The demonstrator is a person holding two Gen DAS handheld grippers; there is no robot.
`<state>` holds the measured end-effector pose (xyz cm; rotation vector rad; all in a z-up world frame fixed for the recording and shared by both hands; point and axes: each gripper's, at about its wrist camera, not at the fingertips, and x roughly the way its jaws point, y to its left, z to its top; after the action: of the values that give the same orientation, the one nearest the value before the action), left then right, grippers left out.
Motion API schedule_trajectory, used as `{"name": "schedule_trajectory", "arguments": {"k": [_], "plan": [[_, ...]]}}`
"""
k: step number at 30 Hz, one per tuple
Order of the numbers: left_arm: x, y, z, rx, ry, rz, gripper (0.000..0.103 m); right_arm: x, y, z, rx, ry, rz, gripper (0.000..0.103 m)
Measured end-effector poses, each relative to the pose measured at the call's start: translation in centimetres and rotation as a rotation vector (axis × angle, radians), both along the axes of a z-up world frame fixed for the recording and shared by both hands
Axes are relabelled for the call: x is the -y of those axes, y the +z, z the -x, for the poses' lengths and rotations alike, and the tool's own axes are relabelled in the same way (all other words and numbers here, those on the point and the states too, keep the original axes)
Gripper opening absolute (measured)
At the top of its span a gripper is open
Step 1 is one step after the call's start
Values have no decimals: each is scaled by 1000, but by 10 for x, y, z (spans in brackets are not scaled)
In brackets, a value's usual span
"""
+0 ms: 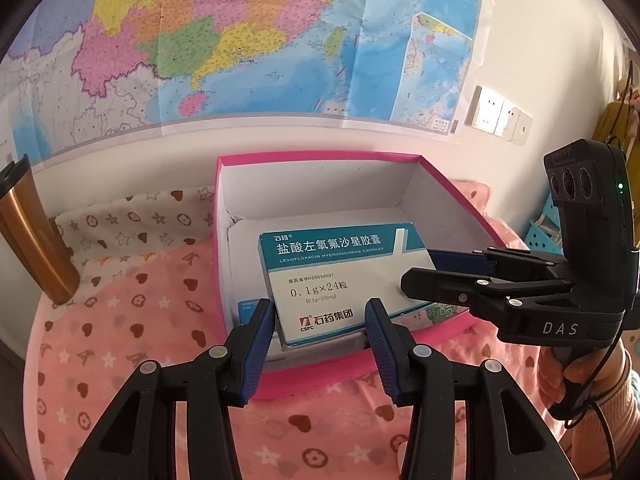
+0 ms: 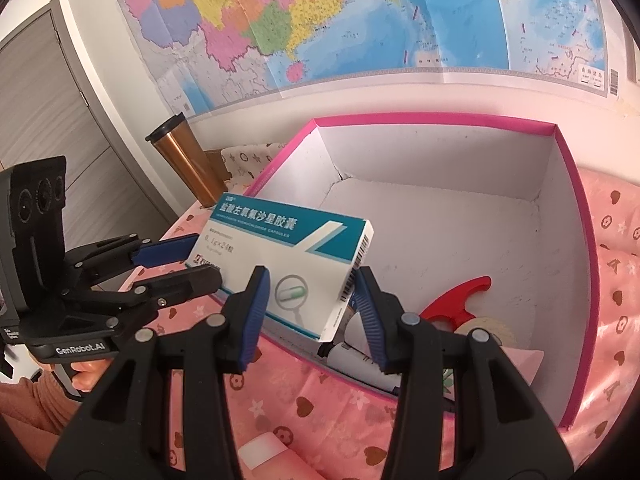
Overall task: Organize rigid objects
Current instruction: 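Lower the medicine box into the magenta box and open the left gripper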
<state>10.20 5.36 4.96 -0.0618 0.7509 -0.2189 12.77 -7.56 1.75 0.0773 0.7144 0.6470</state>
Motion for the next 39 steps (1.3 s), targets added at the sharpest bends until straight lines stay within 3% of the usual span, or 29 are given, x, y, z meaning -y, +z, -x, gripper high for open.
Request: {"name": "schedule_trajectory", "arguments": {"k": [20,39], "plan": [[-9,-13,-13,-40,25,5,47,-8,-12,-12,-51,6,10,47],[-9,-15,-18,-33,78,-52,47,-19,-33,-27,-117,8,18,47]]}}
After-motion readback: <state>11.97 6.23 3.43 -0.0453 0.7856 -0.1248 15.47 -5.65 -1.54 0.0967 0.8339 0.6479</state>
